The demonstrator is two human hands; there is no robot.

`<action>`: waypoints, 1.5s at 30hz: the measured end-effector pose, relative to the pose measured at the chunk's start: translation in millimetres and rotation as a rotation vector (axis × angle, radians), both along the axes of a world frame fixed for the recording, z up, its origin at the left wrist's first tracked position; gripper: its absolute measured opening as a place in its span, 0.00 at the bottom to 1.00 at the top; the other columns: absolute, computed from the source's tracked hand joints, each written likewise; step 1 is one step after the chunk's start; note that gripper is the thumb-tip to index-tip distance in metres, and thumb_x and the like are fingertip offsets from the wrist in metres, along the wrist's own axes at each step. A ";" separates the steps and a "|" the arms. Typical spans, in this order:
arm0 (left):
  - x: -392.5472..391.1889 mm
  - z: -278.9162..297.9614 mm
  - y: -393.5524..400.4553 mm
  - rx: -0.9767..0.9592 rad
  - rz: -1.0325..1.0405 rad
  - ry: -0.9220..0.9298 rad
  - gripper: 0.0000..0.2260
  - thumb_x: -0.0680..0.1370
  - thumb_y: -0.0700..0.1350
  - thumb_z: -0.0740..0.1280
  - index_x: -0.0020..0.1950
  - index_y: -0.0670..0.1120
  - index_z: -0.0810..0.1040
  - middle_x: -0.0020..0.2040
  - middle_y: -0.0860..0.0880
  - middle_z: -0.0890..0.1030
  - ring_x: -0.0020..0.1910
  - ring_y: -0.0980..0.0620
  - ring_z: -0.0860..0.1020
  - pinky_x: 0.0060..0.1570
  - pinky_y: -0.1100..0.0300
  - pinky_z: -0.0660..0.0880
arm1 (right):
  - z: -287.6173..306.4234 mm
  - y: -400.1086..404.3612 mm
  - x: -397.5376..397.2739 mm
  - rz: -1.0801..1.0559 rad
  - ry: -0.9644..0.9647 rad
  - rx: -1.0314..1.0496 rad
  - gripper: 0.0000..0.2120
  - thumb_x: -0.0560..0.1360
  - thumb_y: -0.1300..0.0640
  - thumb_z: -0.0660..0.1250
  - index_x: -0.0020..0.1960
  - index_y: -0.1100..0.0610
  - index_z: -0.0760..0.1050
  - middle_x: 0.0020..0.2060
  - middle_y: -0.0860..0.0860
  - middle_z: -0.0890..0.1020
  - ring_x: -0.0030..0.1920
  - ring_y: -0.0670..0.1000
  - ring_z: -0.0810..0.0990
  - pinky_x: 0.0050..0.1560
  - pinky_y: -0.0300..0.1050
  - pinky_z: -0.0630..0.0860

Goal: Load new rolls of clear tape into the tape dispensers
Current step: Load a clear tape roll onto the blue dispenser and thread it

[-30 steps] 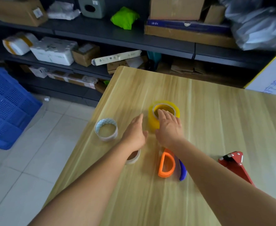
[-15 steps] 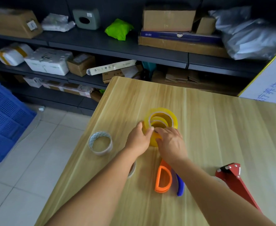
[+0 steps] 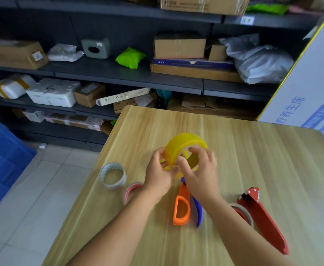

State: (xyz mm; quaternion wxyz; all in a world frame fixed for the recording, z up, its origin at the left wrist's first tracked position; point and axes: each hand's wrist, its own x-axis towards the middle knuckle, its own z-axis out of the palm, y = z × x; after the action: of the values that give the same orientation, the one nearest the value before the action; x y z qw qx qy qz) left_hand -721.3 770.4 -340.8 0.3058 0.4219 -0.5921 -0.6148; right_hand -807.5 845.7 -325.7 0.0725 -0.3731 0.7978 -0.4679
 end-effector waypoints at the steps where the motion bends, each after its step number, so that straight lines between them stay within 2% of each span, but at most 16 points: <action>1: -0.3 1.1 4.7 -0.014 0.001 0.008 0.22 0.69 0.33 0.74 0.51 0.55 0.71 0.48 0.55 0.79 0.47 0.54 0.80 0.47 0.62 0.77 | 8.8 1.2 3.6 -0.009 -0.124 -0.020 0.16 0.73 0.45 0.69 0.53 0.55 0.76 0.48 0.47 0.77 0.52 0.48 0.75 0.53 0.42 0.71; 5: 1.7 7.1 22.3 -0.027 -0.031 0.073 0.25 0.64 0.33 0.76 0.49 0.53 0.68 0.47 0.50 0.79 0.46 0.50 0.79 0.45 0.55 0.78 | 29.8 3.8 14.1 -0.066 -0.593 -0.126 0.10 0.73 0.56 0.72 0.51 0.59 0.76 0.44 0.52 0.84 0.45 0.48 0.83 0.47 0.44 0.79; 8: 11.4 16.8 30.2 -0.018 -0.169 0.106 0.26 0.59 0.41 0.77 0.51 0.53 0.69 0.49 0.51 0.79 0.47 0.52 0.79 0.49 0.53 0.77 | 36.9 11.2 11.3 -0.101 -0.621 -0.124 0.01 0.76 0.59 0.67 0.47 0.55 0.76 0.42 0.53 0.83 0.43 0.51 0.82 0.47 0.49 0.78; 11: 23.4 29.4 29.6 -0.147 -0.235 -0.026 0.20 0.67 0.48 0.71 0.57 0.54 0.69 0.59 0.54 0.75 0.56 0.59 0.75 0.57 0.58 0.74 | 45.5 24.7 1.8 -0.146 -0.591 -0.142 0.13 0.79 0.62 0.58 0.39 0.57 0.76 0.33 0.57 0.75 0.34 0.53 0.73 0.36 0.46 0.71; 14: 29.2 39.7 22.8 -0.208 -0.211 -0.089 0.20 0.78 0.43 0.64 0.69 0.51 0.66 0.68 0.52 0.69 0.63 0.58 0.71 0.63 0.59 0.69 | 49.8 30.6 -8.5 -0.255 -0.699 -0.097 0.14 0.79 0.60 0.56 0.43 0.69 0.73 0.34 0.63 0.65 0.33 0.59 0.65 0.35 0.49 0.67; 18: 34.0 49.7 22.1 -0.134 -0.334 -0.134 0.24 0.79 0.44 0.63 0.75 0.51 0.62 0.70 0.55 0.68 0.68 0.57 0.67 0.69 0.58 0.64 | 50.4 34.7 -17.8 -0.176 -0.900 0.005 0.13 0.77 0.56 0.58 0.40 0.63 0.75 0.32 0.60 0.75 0.32 0.55 0.73 0.38 0.49 0.71; 21: 39.6 53.6 24.2 -0.076 -0.353 -0.097 0.26 0.77 0.42 0.68 0.73 0.51 0.66 0.63 0.52 0.76 0.58 0.60 0.76 0.58 0.64 0.72 | 54.1 40.6 -22.9 -0.110 -1.011 0.015 0.13 0.76 0.57 0.61 0.39 0.64 0.78 0.32 0.58 0.79 0.30 0.53 0.74 0.36 0.48 0.73; 24: 43.1 52.6 30.3 -0.058 -0.302 -0.126 0.34 0.73 0.44 0.73 0.74 0.55 0.62 0.56 0.58 0.75 0.52 0.66 0.75 0.50 0.68 0.72 | 50.7 40.4 -26.6 -0.124 -0.763 0.087 0.10 0.78 0.53 0.62 0.48 0.57 0.78 0.41 0.55 0.79 0.40 0.52 0.76 0.45 0.48 0.73; 27: 36.4 51.1 36.3 -0.103 -0.239 -0.209 0.42 0.67 0.49 0.77 0.74 0.62 0.58 0.63 0.55 0.71 0.62 0.57 0.72 0.61 0.56 0.72 | 39.9 42.9 -15.1 -0.155 -0.317 0.111 0.14 0.77 0.46 0.63 0.58 0.52 0.74 0.56 0.51 0.73 0.57 0.50 0.72 0.60 0.50 0.71; 29: 30.3 52.7 38.8 -0.105 -0.206 -0.231 0.42 0.67 0.50 0.78 0.75 0.61 0.58 0.62 0.57 0.67 0.64 0.56 0.68 0.64 0.53 0.71 | 37.4 46.5 -0.5 -0.068 -0.186 0.080 0.13 0.76 0.47 0.64 0.56 0.53 0.74 0.53 0.49 0.73 0.54 0.48 0.71 0.57 0.45 0.71; 31: 25.7 54.1 41.1 -0.111 -0.196 -0.240 0.39 0.68 0.48 0.77 0.74 0.59 0.61 0.61 0.57 0.69 0.62 0.54 0.70 0.63 0.52 0.72 | 35.3 46.8 12.5 0.106 -0.262 0.124 0.09 0.77 0.48 0.63 0.47 0.54 0.75 0.41 0.47 0.77 0.42 0.46 0.75 0.45 0.42 0.72; 33: 23.0 54.3 43.5 -0.119 -0.217 -0.253 0.34 0.69 0.43 0.75 0.71 0.57 0.65 0.60 0.51 0.74 0.56 0.51 0.75 0.57 0.54 0.76 | 32.4 46.7 20.1 0.210 -0.393 0.133 0.14 0.79 0.50 0.62 0.38 0.55 0.71 0.31 0.47 0.73 0.33 0.47 0.71 0.37 0.43 0.68; 36: 25.5 56.4 45.5 -0.001 -0.287 -0.190 0.30 0.69 0.40 0.75 0.66 0.53 0.68 0.54 0.48 0.77 0.49 0.50 0.78 0.51 0.53 0.79 | 31.7 49.6 17.6 0.167 -0.530 0.087 0.15 0.80 0.53 0.60 0.37 0.60 0.71 0.31 0.49 0.71 0.33 0.47 0.71 0.35 0.41 0.68; 40: 33.0 63.7 41.1 0.192 -0.395 -0.087 0.21 0.77 0.39 0.68 0.67 0.49 0.66 0.50 0.43 0.77 0.48 0.46 0.80 0.54 0.50 0.78 | 33.8 57.2 8.6 0.144 -0.661 0.083 0.10 0.78 0.60 0.59 0.43 0.61 0.77 0.32 0.51 0.76 0.33 0.46 0.75 0.34 0.39 0.71; 43: 33.6 62.2 35.5 -0.044 -0.331 -0.230 0.11 0.78 0.43 0.66 0.60 0.48 0.73 0.43 0.43 0.79 0.42 0.45 0.80 0.45 0.53 0.77 | 32.9 58.0 6.1 0.178 -0.649 0.130 0.09 0.77 0.59 0.61 0.47 0.63 0.78 0.37 0.55 0.78 0.38 0.52 0.75 0.42 0.46 0.71; 45: 33.0 59.8 33.6 -0.191 -0.266 -0.279 0.07 0.75 0.45 0.70 0.52 0.47 0.79 0.36 0.49 0.75 0.36 0.51 0.75 0.41 0.56 0.74 | 36.0 60.3 8.4 0.195 -0.640 0.156 0.13 0.72 0.55 0.63 0.48 0.64 0.78 0.38 0.56 0.78 0.39 0.53 0.76 0.42 0.48 0.71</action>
State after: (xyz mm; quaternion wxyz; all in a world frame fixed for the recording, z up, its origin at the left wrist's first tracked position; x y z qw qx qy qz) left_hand -688.4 804.0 -281.0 0.1756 0.3902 -0.7346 -0.5266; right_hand -799.1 906.0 -289.6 0.3918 -0.2752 0.7286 -0.4898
